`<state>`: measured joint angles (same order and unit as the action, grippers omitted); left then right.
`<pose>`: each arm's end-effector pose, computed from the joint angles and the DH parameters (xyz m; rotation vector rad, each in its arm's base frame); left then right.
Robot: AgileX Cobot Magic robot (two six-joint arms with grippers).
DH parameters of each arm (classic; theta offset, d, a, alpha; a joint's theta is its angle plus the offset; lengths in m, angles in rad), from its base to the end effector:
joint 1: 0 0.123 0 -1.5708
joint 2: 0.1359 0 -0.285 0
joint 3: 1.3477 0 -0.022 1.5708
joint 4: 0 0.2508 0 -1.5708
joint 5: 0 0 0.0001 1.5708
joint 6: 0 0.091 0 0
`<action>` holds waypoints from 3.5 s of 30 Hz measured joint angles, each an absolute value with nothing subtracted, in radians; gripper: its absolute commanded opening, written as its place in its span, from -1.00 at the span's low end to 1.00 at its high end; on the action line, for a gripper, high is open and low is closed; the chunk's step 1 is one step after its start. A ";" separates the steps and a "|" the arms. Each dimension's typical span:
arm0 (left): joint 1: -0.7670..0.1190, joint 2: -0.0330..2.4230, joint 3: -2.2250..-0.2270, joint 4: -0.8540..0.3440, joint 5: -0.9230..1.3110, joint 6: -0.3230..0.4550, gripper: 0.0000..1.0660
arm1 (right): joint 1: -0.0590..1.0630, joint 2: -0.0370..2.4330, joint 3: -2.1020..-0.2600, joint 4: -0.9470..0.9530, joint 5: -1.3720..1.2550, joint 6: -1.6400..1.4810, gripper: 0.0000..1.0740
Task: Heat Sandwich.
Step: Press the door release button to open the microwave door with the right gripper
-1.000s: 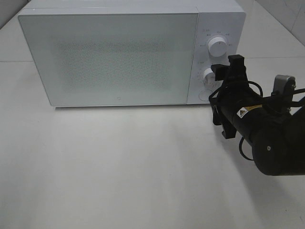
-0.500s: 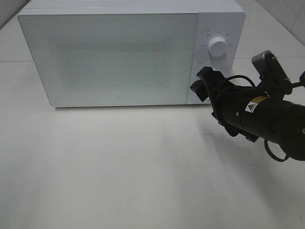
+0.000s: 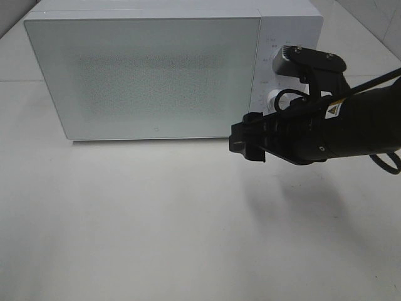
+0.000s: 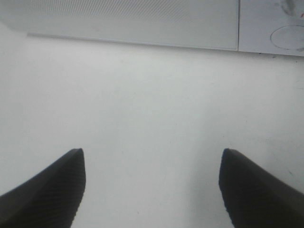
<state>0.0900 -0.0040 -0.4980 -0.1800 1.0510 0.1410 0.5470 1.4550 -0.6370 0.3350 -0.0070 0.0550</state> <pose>-0.0042 -0.0146 0.2786 0.0589 2.0194 -0.0687 0.2352 0.1430 0.1966 -0.1825 2.3354 0.4742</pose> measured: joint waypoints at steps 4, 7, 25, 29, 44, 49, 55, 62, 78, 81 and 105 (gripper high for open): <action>0.090 -0.004 -0.498 -0.180 1.051 0.141 0.90 | 0.547 1.405 -0.659 0.230 0.133 0.029 0.42; 0.090 -0.004 -0.498 -0.180 1.051 0.141 0.90 | 0.547 1.354 -0.666 0.156 0.232 0.029 0.42; 0.090 -0.004 -0.498 -0.180 1.051 0.141 0.90 | 0.547 0.974 -0.671 -0.073 0.690 0.051 0.42; 0.090 -0.004 -0.498 -0.180 1.051 0.141 0.90 | 0.547 0.898 -0.671 -0.082 0.775 0.051 0.42; 0.090 -0.004 -0.498 -0.180 1.051 0.141 0.90 | 0.476 0.467 -0.617 -0.097 0.894 0.051 0.42; 0.090 -0.004 -0.498 -0.180 1.051 0.141 0.90 | 0.369 0.339 -0.574 -0.100 0.903 0.051 0.42; 0.090 -0.004 -0.498 -0.180 1.051 0.141 0.90 | 0.267 0.195 -0.530 -0.100 0.904 0.051 0.42; 0.090 -0.004 -0.498 -0.180 1.051 0.141 0.90 | 0.179 0.084 -0.525 -0.102 0.894 0.051 0.42; 0.090 -0.004 -0.498 -0.180 1.051 0.141 0.90 | 0.102 -0.003 -0.521 -0.097 0.906 0.051 0.42; 0.090 -0.004 -0.498 -0.180 1.051 0.141 0.90 | 0.102 -0.003 -0.521 -0.095 0.922 0.051 0.42; 0.090 -0.004 -0.498 -0.179 1.051 0.141 0.90 | 0.102 -0.003 -0.512 -0.095 1.042 0.051 0.42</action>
